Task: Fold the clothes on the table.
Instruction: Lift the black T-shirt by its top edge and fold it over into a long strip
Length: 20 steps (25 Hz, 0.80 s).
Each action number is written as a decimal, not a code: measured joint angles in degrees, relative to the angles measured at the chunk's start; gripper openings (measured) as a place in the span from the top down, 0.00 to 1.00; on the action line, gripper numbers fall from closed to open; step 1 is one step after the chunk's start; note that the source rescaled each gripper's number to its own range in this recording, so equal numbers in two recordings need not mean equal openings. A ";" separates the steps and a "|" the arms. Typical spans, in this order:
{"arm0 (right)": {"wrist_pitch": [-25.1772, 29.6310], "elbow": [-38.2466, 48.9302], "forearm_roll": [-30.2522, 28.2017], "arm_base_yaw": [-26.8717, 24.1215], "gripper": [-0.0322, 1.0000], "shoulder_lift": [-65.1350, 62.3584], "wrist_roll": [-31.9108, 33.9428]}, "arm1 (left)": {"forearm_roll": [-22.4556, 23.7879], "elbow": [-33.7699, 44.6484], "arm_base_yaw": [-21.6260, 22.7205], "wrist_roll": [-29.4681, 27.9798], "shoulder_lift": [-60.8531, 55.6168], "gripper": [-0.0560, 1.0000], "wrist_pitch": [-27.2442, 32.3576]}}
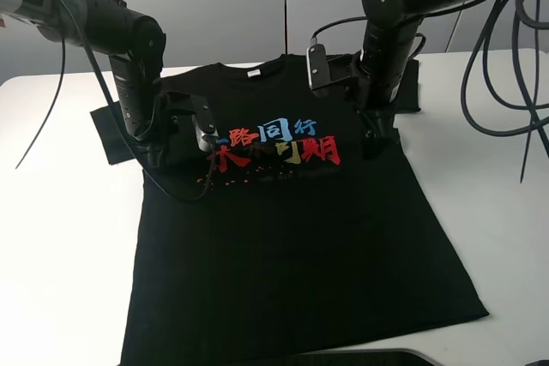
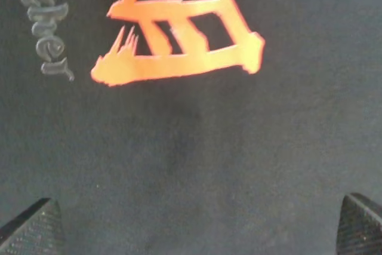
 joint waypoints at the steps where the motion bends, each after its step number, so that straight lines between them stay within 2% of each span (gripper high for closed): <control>1: 0.00 0.00 -0.12 -0.07 0.02 0.51 -0.69 | 0.00 0.00 0.00 -0.05 0.00 0.95 0.12; 7: -0.10 0.00 -4.66 -0.49 0.02 3.90 -1.80 | 0.04 0.00 0.00 -1.55 0.11 0.95 1.30; 13: -0.19 -0.32 -4.62 -3.20 0.03 4.16 -1.96 | 0.04 0.00 0.00 -2.91 0.11 0.95 1.35; 15: -0.19 -0.32 -4.62 -4.10 0.10 4.16 -1.96 | 0.04 0.00 0.00 -2.91 0.11 0.95 1.44; 19: 0.04 -0.32 -4.37 -4.52 0.38 4.16 -1.96 | 0.04 0.00 0.00 -2.91 0.11 0.95 1.44; 20: 0.16 -0.32 -3.79 -4.52 0.43 4.16 -2.01 | 0.04 0.00 0.00 -2.91 0.11 0.95 1.44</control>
